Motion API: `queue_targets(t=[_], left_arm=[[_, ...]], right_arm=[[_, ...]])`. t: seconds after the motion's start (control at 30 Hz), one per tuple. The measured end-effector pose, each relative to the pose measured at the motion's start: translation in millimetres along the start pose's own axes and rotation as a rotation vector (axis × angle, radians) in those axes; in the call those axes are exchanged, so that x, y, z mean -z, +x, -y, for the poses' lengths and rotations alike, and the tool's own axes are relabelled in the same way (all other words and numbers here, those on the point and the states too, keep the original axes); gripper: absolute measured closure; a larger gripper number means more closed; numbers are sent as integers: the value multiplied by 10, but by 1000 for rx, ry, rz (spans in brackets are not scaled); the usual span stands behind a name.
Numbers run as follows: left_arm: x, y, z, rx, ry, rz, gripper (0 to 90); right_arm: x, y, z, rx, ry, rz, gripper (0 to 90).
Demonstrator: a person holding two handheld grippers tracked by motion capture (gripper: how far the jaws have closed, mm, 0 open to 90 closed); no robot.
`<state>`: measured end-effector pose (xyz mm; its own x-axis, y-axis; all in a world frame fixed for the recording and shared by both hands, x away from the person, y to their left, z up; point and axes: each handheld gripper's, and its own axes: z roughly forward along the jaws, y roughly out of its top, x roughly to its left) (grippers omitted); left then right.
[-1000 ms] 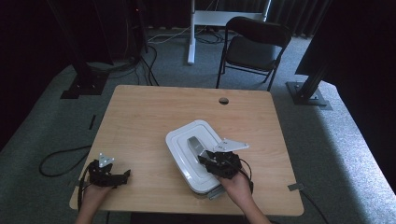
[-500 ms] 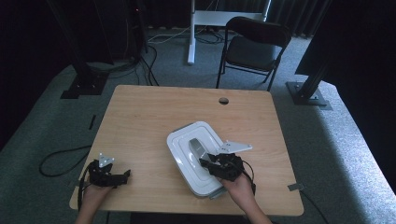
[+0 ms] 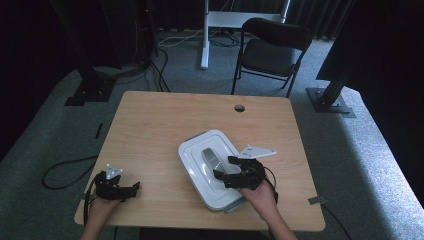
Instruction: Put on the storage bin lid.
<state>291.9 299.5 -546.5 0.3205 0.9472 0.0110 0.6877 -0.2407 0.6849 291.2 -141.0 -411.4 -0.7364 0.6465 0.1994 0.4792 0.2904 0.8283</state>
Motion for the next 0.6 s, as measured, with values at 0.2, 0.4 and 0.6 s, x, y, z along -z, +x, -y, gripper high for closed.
queue_targets(t=[0.2, 0.4, 0.6], left_arm=[[24, -63, -27, -10, -12, -2, 2], [97, -186, -152, 12, -59, 38, 2], [94, -311, -242, 0, -70, 72, 2]], right_arm=[[178, -182, -66, 30, -55, 102, 137], [318, -460, -65, -5, -105, 205, 137], [354, -723, 6, -42, -119, 257, 126]])
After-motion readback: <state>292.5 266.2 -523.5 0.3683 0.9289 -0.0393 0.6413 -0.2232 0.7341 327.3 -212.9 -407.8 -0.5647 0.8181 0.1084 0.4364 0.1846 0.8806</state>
